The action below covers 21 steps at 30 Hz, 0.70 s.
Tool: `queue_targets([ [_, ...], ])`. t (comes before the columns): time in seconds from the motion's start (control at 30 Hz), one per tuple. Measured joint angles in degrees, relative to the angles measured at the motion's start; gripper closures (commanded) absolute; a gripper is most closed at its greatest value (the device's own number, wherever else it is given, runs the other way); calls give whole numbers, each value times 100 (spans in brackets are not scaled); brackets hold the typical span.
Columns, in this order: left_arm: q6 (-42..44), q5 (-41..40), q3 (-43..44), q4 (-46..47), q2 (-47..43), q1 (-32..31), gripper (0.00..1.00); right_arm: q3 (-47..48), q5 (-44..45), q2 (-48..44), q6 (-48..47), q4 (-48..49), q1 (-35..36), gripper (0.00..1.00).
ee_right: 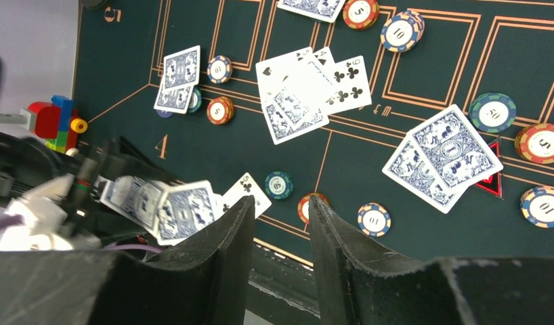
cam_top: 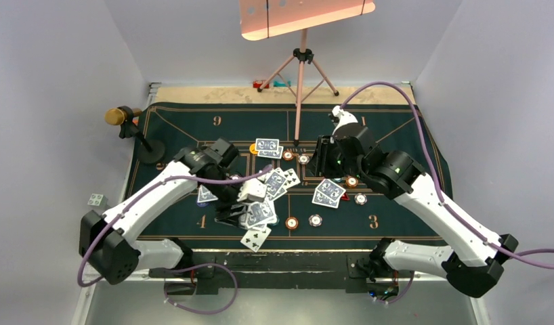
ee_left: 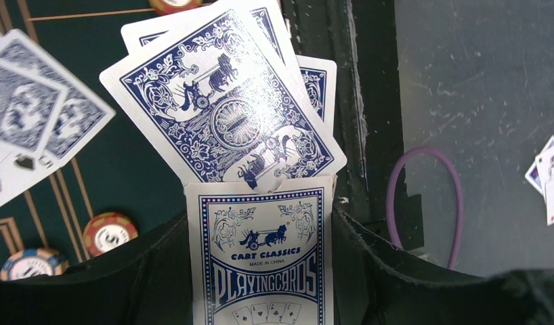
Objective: Distribute texas hold em gaming equipment
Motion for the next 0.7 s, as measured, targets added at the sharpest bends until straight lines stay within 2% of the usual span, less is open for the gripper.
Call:
queue_targets([
  [0.2, 424, -52, -199, 131, 619, -529, 97, -164, -129, -9, 24, 151, -210, 60],
  [0.33, 566, -50, -275, 372, 1049, -699, 93, -236, -238, -9, 26, 238, -354, 60],
  [0.5, 535, -85, -625, 894, 1248, -1012, 92, -295, -367, -11, 17, 330, -575, 60],
  [0.7, 258, -186, -597, 1261, 1742, -1198, 84, -339, -527, -11, -4, 433, -763, 60],
])
